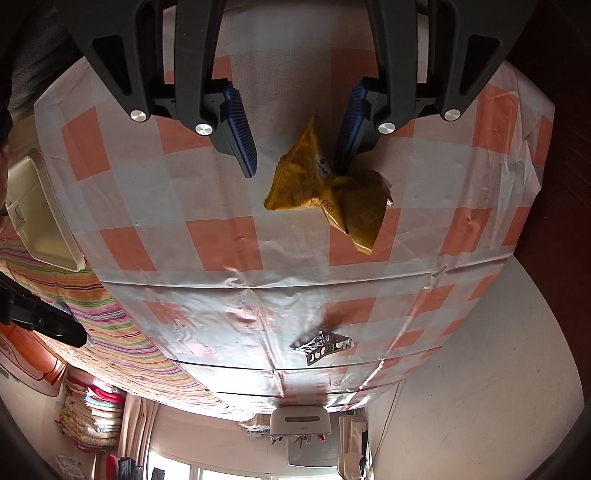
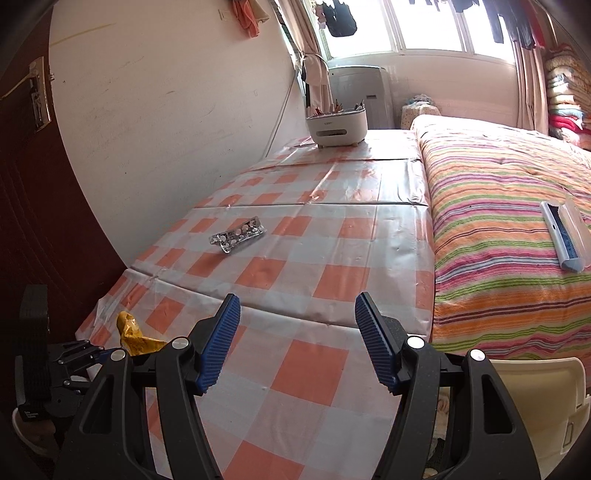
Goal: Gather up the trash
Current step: 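Move the left gripper to the yellow snack wrapper and grasp it, then grasp the silver blister pack with the right gripper while the left gripper holds the wrapper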
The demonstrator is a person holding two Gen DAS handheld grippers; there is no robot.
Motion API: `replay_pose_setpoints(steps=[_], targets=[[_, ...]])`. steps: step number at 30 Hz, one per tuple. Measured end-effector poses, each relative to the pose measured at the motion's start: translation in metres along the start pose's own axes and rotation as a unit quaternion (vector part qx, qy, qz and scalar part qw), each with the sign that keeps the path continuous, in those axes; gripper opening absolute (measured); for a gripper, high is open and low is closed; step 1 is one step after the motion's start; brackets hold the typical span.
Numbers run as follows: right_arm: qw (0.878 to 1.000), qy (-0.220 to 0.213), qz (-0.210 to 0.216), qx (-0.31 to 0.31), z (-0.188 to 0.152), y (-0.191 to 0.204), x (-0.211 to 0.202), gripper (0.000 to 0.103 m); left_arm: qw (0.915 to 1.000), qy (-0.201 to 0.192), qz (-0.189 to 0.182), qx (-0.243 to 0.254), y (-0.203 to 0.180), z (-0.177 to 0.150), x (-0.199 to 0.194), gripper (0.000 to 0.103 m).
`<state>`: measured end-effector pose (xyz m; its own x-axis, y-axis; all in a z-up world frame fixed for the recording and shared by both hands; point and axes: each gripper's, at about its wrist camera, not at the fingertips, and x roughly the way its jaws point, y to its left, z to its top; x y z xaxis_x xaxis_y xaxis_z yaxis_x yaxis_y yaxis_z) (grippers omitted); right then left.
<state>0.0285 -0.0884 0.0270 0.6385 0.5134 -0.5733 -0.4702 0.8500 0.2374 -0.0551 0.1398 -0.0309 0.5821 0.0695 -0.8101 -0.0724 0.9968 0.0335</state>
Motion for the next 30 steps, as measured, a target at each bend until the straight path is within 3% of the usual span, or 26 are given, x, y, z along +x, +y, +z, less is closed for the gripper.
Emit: replay_pose_setpoints(steps=[2,9,18,26,30], targets=[[1.000,0.004,0.004,-0.003,0.000,0.004,0.004,0.064,1.0000,0.002,-0.002,-0.009,0.007,0.001,0.004,0.027],[1.000,0.014,0.013,-0.011,0.002,0.018,0.019,0.064,0.9989,-0.017,-0.006,-0.042,0.029,0.005,0.010,0.014],[0.998,0.027,0.037,-0.032,0.021,0.046,0.051,0.064,0.9911,-0.097,-0.012,-0.091,0.052,0.043,-0.004,0.009],[0.996,0.047,0.037,-0.065,0.051,0.081,0.110,0.064,0.9727,-0.181,0.011,-0.145,0.083,0.105,-0.012,0.009],[0.995,0.073,0.021,-0.063,0.060,0.096,0.146,0.070,0.9665,-0.196,0.012,-0.166,0.100,0.111,-0.002,0.009]])
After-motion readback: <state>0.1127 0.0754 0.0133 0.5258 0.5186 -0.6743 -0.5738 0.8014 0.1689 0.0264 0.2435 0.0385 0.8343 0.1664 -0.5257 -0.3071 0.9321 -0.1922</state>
